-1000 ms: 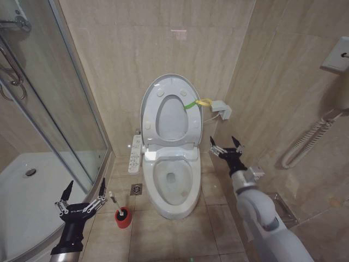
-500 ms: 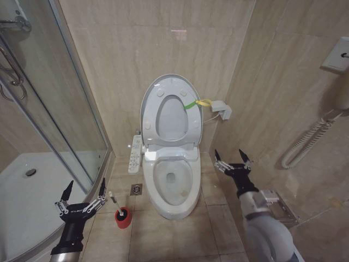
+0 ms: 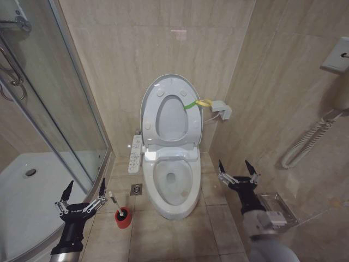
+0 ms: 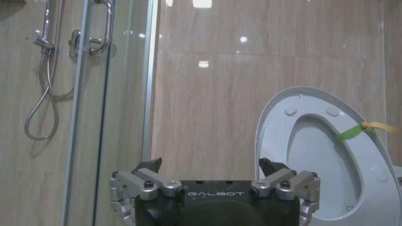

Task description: Open the toilet lid, clean the toilet bowl with a toilet brush, close the toilet lid, and flush.

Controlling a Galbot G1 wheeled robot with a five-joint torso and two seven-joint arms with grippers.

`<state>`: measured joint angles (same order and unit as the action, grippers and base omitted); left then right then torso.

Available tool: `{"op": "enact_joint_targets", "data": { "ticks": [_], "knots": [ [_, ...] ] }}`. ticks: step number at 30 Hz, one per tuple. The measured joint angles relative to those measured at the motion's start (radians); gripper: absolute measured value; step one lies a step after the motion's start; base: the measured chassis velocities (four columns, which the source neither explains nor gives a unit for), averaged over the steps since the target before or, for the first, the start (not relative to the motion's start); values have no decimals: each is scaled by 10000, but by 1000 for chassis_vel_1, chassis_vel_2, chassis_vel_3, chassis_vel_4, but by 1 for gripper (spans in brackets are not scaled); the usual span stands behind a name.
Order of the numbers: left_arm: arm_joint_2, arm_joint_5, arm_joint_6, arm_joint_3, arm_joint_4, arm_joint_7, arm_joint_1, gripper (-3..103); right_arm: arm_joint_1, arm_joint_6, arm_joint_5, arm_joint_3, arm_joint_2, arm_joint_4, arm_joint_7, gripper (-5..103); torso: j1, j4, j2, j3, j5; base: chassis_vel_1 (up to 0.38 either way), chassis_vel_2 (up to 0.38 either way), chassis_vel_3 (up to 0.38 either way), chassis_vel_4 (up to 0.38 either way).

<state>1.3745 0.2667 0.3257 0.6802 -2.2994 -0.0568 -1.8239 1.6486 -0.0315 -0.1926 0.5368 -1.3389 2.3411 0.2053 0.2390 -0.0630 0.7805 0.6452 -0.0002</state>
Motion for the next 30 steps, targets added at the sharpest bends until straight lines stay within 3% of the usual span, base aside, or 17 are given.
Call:
{"op": "enact_joint_targets", "data": {
  "ticks": [17,30],
  "knots": [
    [0,0,0,0,0,0,0,100,1429,-19,387,-158,-820,995,-84,100,0,1,0,1,1,0,0,0,0],
    [0,0,0,0,0,0,0,100,1456,405,924,-392,-1352,694,-547,100,0,1,0,0,1,0,0,0,0]
  ]
}}
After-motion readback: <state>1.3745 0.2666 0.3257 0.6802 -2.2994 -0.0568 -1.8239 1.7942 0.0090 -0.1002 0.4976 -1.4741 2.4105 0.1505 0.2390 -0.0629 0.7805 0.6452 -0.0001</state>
